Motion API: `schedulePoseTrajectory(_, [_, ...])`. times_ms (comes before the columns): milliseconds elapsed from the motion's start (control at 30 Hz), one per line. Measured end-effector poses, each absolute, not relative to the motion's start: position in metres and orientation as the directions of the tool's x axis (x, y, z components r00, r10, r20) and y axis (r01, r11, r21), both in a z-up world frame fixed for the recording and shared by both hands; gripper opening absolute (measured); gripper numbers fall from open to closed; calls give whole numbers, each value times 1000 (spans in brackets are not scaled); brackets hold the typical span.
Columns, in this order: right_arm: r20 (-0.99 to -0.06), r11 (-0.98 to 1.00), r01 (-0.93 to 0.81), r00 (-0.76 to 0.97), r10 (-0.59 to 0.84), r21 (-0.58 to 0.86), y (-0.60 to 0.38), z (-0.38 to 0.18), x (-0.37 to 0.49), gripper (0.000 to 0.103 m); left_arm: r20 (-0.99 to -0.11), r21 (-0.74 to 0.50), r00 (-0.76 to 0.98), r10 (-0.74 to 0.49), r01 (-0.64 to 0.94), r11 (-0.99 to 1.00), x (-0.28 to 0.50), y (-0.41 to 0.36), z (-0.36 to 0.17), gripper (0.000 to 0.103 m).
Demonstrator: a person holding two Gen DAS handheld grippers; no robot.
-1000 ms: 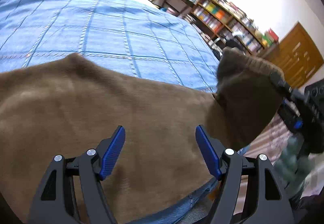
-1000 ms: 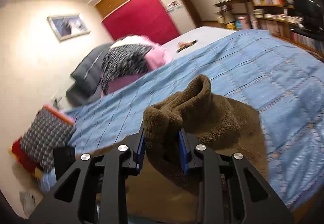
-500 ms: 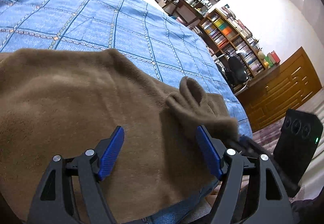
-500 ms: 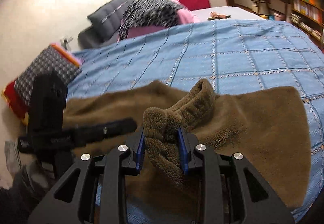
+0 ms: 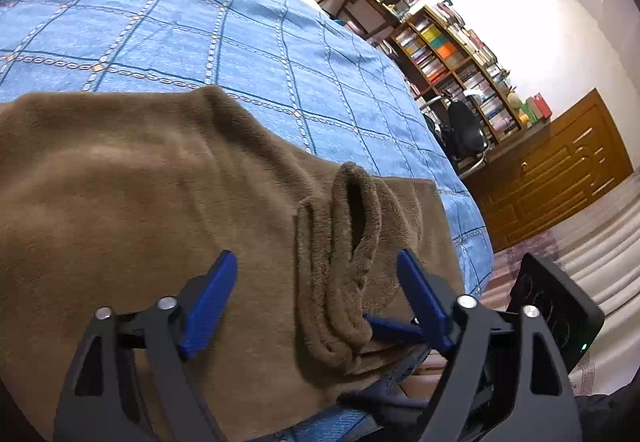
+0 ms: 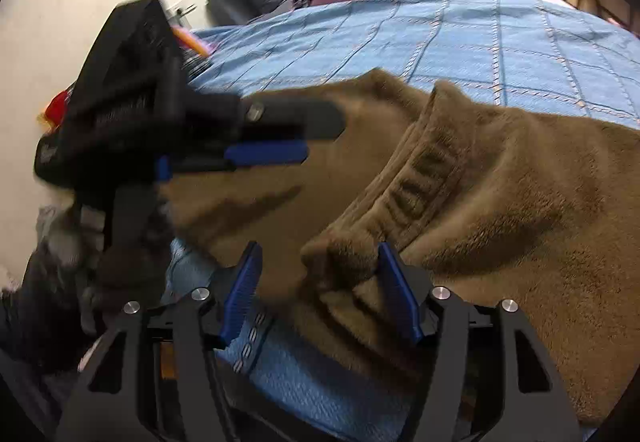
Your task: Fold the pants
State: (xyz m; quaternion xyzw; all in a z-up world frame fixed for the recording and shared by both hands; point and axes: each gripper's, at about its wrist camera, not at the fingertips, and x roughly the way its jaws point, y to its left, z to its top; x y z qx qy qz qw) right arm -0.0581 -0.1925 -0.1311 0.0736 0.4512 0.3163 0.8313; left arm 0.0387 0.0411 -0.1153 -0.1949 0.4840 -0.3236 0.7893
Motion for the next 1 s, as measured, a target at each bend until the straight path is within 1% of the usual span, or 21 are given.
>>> schedulePoseTrajectory(133, [-654, 739, -440, 359, 665, 510, -207, -137, -60, 63, -649, -614, 281, -707, 356, 705, 42, 20, -114, 82])
schedulePoseTrajectory(267, [-610, 697, -437, 346, 713, 568, -223, -136, -67, 63, -689, -582, 236, -685, 383, 717, 47, -5, -119, 82])
schedulePoseTrajectory(400, [-599, 697, -443, 361, 714, 564, -238, -132, -77, 63, -707, -593, 171, -686, 384, 707, 51, -24, -130, 82])
schedulePoseTrajectory(500, [-598, 706, -434, 379, 706, 559, -252, -130, -84, 63, -738, -569, 165, -654, 368, 735, 55, -32, -137, 82])
schedulePoseTrajectory(533, [-597, 713, -425, 392, 700, 558, -258, -128, -87, 63, -744, -567, 164, -647, 357, 742, 56, -32, -139, 79])
schedulePoseTrajectory(567, [-595, 719, -413, 405, 694, 558, -263, -127, -87, 63, -752, -561, 173, -636, 337, 756, 57, -32, -142, 69])
schedulePoseTrajectory(600, [-594, 724, -404, 413, 690, 560, -265, -127, -86, 63, -762, -549, 184, -621, 325, 770, 58, -31, -143, 53])
schedulePoseTrajectory(633, [-592, 730, -389, 428, 683, 561, -272, -127, -88, 63, -769, -540, 190, -610, 318, 780, 58, -30, -144, 43])
schedulePoseTrajectory(667, [-592, 738, -376, 442, 674, 560, -274, -127, -90, 63, -770, -541, 192, -608, 307, 783, 59, -28, -145, 36])
schedulePoseTrajectory(700, [-591, 742, -369, 449, 670, 560, -278, -127, -91, 63, -761, -556, 193, -619, 295, 777, 59, -24, -145, 32])
schedulePoseTrajectory(800, [-589, 755, -339, 478, 652, 561, -293, -127, -91, 63, -751, -558, 218, -624, 295, 775, 53, -20, -138, 28])
schedulePoseTrajectory(1000, [-572, 783, -305, 548, 610, 543, -318, -108, -91, 63, -734, -511, 328, -594, 309, 802, 42, 1, -100, 28])
